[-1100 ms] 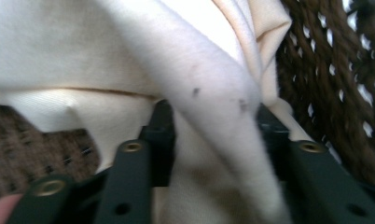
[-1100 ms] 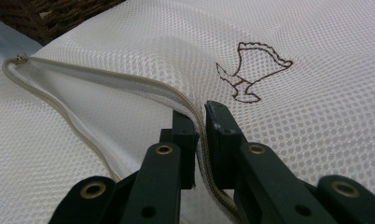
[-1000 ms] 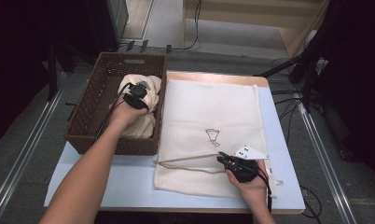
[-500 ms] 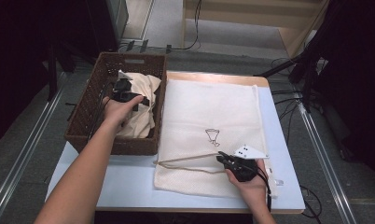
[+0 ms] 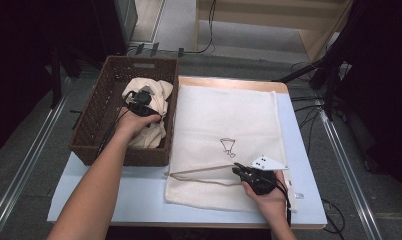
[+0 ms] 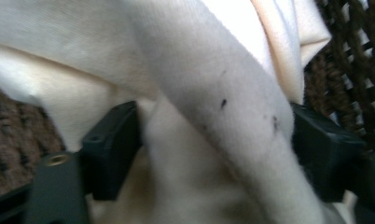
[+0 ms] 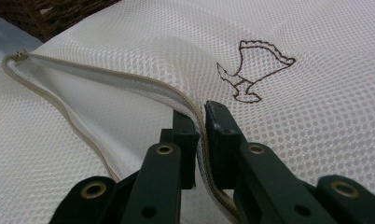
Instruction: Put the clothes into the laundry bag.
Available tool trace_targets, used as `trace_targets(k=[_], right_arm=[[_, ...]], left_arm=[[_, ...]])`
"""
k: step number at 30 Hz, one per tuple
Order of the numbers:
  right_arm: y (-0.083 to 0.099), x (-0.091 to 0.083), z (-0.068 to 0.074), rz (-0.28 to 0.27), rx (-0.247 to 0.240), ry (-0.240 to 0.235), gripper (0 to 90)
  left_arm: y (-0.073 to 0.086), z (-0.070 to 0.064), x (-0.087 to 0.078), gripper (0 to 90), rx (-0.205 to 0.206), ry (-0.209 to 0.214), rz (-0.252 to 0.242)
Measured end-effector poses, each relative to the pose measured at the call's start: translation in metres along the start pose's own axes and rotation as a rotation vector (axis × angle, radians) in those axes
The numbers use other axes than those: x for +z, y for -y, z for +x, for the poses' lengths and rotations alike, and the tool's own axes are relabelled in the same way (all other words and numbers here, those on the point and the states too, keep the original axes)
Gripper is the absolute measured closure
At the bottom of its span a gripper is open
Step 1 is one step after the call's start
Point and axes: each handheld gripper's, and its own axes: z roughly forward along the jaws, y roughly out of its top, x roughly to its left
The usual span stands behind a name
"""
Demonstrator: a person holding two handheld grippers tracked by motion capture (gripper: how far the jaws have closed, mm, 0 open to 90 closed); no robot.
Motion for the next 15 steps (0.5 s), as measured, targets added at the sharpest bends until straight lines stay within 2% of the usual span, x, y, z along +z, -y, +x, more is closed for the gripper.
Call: trace_targets(k=[3,5,6,7,10,11,12,15], right_arm=[[0.0,0.0,0.0,0.001,0.001,0.0,83.8],[0.0,0.0,0.0,0.001,0.003,0.0,83.8],[0.0,0.0,0.0,0.001,0.004,0.0,83.8],[0.0,0.0,0.0,0.0,0.002,0.002,83.8],[0.0,0.0,0.0,0.001,0.005,0.001,83.9],[0.0,0.0,0.0,0.0,0.004,0.001,83.9],[0.0,0.0,0.0,0.001,0.003,0.001,84.2],[0.0,0.0,0.0,-0.001,-0.005,0.005,85.7]], left_arm=[[0.0,-0.003,-0.002,33.6,0.041,0.0,-0.002],[-0.001,-0.005,-0.005,44.6,0.064,0.013,-0.004],[-0.001,-0.004,-0.007,56.0,0.073,0.011,-0.003],[0.0,-0.004,-0.007,60.9,0.076,0.012,-0.009],[-0.001,-0.004,-0.009,66.0,0.082,0.02,-0.007],[-0.002,-0.002,-0.01,66.7,0.073,0.032,-0.007],[-0.002,0.001,-0.011,67.0,0.043,0.055,-0.012],[-0.001,0.014,-0.02,67.4,-0.037,0.166,-0.072]])
